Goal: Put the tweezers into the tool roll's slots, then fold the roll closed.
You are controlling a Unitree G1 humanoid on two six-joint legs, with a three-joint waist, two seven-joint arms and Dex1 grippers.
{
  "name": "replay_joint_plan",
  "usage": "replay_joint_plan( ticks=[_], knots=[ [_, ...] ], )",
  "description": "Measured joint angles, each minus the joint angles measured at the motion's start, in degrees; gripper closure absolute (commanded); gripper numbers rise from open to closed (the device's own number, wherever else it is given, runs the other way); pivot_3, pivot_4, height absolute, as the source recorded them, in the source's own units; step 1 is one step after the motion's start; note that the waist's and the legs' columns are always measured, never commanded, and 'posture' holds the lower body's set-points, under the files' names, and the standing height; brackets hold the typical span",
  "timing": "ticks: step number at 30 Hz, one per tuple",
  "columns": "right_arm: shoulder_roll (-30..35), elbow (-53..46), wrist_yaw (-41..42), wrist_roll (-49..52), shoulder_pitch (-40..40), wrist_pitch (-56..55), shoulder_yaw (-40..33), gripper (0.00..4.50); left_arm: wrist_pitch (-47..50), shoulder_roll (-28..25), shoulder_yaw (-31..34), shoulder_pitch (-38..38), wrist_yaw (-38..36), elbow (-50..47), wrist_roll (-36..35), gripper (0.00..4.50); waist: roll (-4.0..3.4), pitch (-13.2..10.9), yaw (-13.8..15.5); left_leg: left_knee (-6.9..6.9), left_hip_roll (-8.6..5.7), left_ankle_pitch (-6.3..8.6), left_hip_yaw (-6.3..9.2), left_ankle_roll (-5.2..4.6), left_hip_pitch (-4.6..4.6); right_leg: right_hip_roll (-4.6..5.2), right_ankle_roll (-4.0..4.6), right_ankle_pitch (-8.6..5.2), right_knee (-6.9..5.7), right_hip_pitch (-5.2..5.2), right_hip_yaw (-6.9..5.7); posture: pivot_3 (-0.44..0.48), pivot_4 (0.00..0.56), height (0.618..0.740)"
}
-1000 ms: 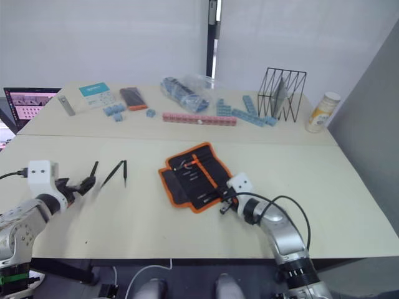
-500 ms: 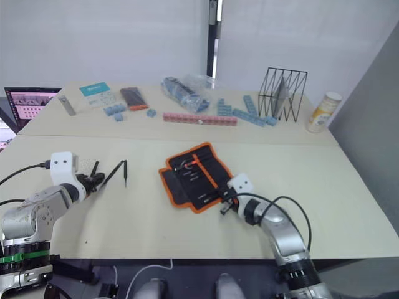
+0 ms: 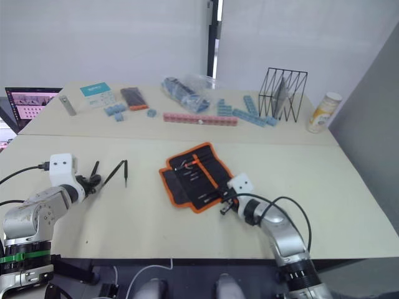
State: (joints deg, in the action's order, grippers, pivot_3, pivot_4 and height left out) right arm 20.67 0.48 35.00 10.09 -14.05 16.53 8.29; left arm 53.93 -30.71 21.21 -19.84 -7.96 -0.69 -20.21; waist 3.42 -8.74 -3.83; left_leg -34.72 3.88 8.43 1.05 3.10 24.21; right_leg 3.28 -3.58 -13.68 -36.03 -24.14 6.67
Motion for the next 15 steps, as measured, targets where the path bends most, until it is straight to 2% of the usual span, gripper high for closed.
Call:
replay_joint_plan(
  ticks=[3,4,15],
  knots=[
    [0.0,0.0,-0.1,-0.3,0.0,0.0,0.0,4.5,0.0,0.0,0.1,0.3,0.0,0.0,0.3,4.32,-0.01,0.0,0.1,-0.02,-0.01,0.0,0.0,0.0,-0.01,0.01,0.0,0.0,0.02,0.03,0.01,0.0,0.15,0.74],
    [0.0,0.0,-0.1,-0.4,0.0,0.0,0.1,4.5,-0.2,0.1,0.3,0.3,0.0,0.0,0.3,4.46,-0.01,0.0,0.1,-0.02,-0.01,0.0,0.0,0.0,-0.02,0.01,0.0,0.0,0.02,0.03,0.01,0.0,0.15,0.74],
    [0.0,-0.9,-0.2,-0.4,0.6,0.1,0.1,4.5,-4.2,0.6,1.3,0.5,-1.7,1.4,0.8,4.46,-0.05,0.0,0.1,-0.01,-0.01,0.0,0.0,0.0,0.03,0.0,0.0,0.0,0.03,-0.02,0.0,0.0,0.15,0.74]
  ],
)
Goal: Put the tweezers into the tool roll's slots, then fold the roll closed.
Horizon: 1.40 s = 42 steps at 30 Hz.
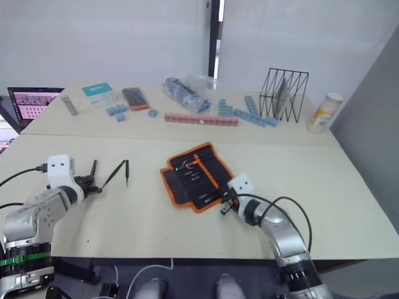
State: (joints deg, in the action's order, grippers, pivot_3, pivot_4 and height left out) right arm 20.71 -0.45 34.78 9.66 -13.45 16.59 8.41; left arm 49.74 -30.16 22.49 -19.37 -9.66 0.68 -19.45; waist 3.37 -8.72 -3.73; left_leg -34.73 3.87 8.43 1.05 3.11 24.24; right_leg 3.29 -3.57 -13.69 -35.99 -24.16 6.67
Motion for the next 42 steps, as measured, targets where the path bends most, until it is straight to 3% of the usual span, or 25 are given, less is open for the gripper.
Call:
replay_joint_plan(
  ticks=[8,13,22,26,33,42],
  knots=[
    [0.2,-0.4,-0.8,0.0,0.4,0.0,-0.4,4.5,-6.0,-4.6,-7.0,-6.9,-11.3,-5.9,-0.7,4.46,0.05,0.0,0.5,0.0,-0.01,0.0,-0.06,0.0,0.06,0.02,0.01,0.0,0.17,0.02,0.04,0.0,0.15,0.74],
    [-0.5,-1.6,-2.4,0.0,1.5,0.1,-0.4,4.5,-4.4,-6.7,-16.6,-10.7,-22.7,-7.7,-3.3,4.46,0.02,-0.1,0.4,0.04,-0.01,0.0,-0.04,0.0,0.09,0.0,0.0,0.0,0.13,-0.04,0.04,0.0,0.15,0.74],
    [-1.6,-3.3,-5.1,0.0,3.0,0.2,-0.4,4.5,0.6,-8.4,-32.9,-21.2,-35.3,-8.0,-2.7,4.46,-0.08,-0.1,0.4,0.01,-0.06,-0.02,-0.03,-0.04,0.12,0.0,-0.02,-0.01,0.15,-0.03,0.13,0.0,0.15,0.74],
    [-2.2,-3.3,-6.1,-0.1,3.0,0.2,-0.3,4.5,1.7,-5.8,-37.9,-23.6,-36.9,-4.7,-1.1,4.46,-0.11,-0.2,0.4,-0.02,-0.06,-0.14,-0.01,-0.22,0.14,-0.04,-0.02,-0.02,0.14,-0.03,0.14,0.0,0.15,0.74],
    [-2.6,-3.5,-6.9,-0.2,3.1,0.2,-0.2,4.5,1.5,-5.6,-44.3,-24.2,-40.1,-3.3,2.2,4.46,-0.15,-0.2,0.3,-0.01,-0.07,-0.17,-0.01,-0.27,0.16,-0.05,-0.02,-0.01,0.12,-0.04,0.2,0.0,0.15,0.74],
    [-2.9,-3.6,-7.6,-0.4,3.3,0.2,-0.3,4.5,-0.7,-2.8,-46.2,-23.7,-39.9,1.4,6.9,4.46,-0.16,-0.2,0.4,-0.07,-0.07,-0.18,0.0,-0.29,0.16,-0.06,-0.03,-0.02,0.12,-0.03,0.21,0.0,0.15,0.74]
  ],
)
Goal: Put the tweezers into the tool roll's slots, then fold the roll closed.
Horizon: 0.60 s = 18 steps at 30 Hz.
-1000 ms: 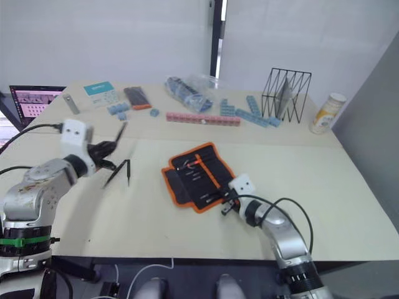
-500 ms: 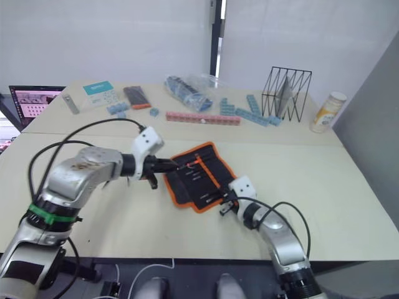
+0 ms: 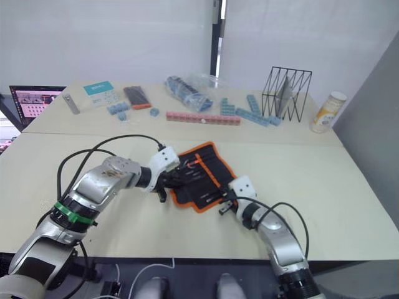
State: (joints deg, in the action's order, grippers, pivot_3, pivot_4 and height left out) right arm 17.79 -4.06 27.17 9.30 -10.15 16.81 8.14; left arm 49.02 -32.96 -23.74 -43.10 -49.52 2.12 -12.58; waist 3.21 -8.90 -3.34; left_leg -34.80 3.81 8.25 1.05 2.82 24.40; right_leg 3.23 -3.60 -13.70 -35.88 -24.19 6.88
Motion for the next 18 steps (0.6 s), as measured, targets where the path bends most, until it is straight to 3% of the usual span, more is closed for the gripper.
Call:
replay_joint_plan(
  ticks=[18],
  knots=[
    [-0.1,-2.0,-1.7,-0.1,1.8,0.4,-0.2,4.5,-7.7,6.8,-0.1,-2.5,-2.9,11.8,5.6,4.46,0.0,0.0,0.7,0.02,-0.03,-0.11,0.01,-0.18,0.03,-0.02,-0.01,0.0,-0.02,0.01,0.02,0.0,0.15,0.74]
  ],
)
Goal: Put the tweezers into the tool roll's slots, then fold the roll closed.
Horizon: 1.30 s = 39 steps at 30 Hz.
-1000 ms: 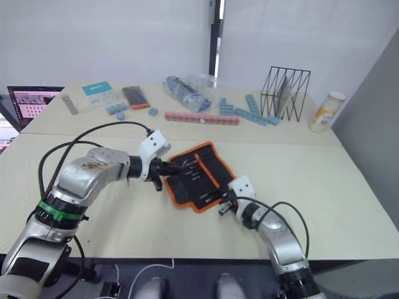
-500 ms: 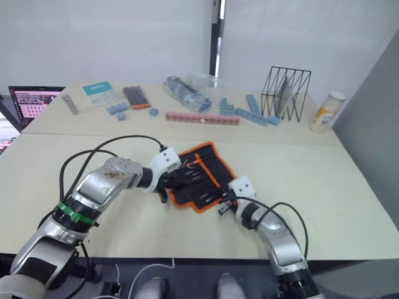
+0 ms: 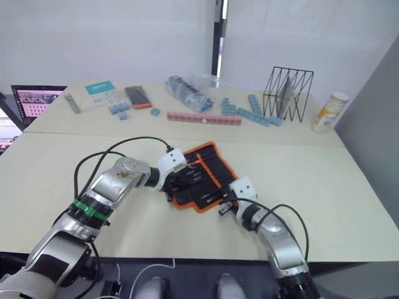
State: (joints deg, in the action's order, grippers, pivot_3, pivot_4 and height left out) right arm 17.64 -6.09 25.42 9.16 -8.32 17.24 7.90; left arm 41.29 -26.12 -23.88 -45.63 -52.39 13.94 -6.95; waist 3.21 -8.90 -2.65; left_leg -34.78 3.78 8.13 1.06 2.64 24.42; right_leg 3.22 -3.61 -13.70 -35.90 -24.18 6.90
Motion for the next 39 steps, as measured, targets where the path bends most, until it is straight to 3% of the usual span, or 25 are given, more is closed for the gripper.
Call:
replay_joint_plan(
  ticks=[7,21,32,39],
  knots=[
    [-0.1,-1.6,-0.7,0.0,0.7,1.7,0.0,4.5,-3.7,3.4,-0.1,-2.4,-1.7,6.0,1.8,4.46,0.0,0.0,0.4,-0.07,-0.07,0.0,0.06,0.0,0.11,0.0,-0.01,0.0,0.01,0.0,0.02,0.0,0.15,0.74],
    [-0.2,-2.6,-0.9,0.0,1.3,2.1,0.0,4.5,-7.3,3.7,-0.3,-3.4,-5.1,8.3,4.7,4.46,-0.01,0.0,0.2,-0.04,-0.11,-0.01,0.28,-0.03,0.21,-0.08,-0.09,0.03,-0.05,0.0,0.0,0.0,0.15,0.74],
    [-0.2,-2.8,-1.3,-0.1,1.3,2.4,0.1,4.5,-17.3,11.4,0.3,-9.0,-3.1,22.7,7.7,4.46,-0.01,0.0,0.2,-0.08,-0.15,-0.02,0.31,-0.04,0.25,-0.09,-0.18,0.08,-0.07,0.01,0.01,0.0,0.15,0.74],
    [-0.2,-3.2,-2.0,-0.1,1.4,3.0,0.0,4.5,-29.0,16.8,1.5,-14.3,-2.4,38.0,9.9,4.46,-0.01,0.0,0.3,-0.14,-0.22,-0.02,0.35,-0.04,0.28,-0.07,-0.27,0.13,-0.06,0.04,0.03,0.0,0.15,0.74]
  ],
)
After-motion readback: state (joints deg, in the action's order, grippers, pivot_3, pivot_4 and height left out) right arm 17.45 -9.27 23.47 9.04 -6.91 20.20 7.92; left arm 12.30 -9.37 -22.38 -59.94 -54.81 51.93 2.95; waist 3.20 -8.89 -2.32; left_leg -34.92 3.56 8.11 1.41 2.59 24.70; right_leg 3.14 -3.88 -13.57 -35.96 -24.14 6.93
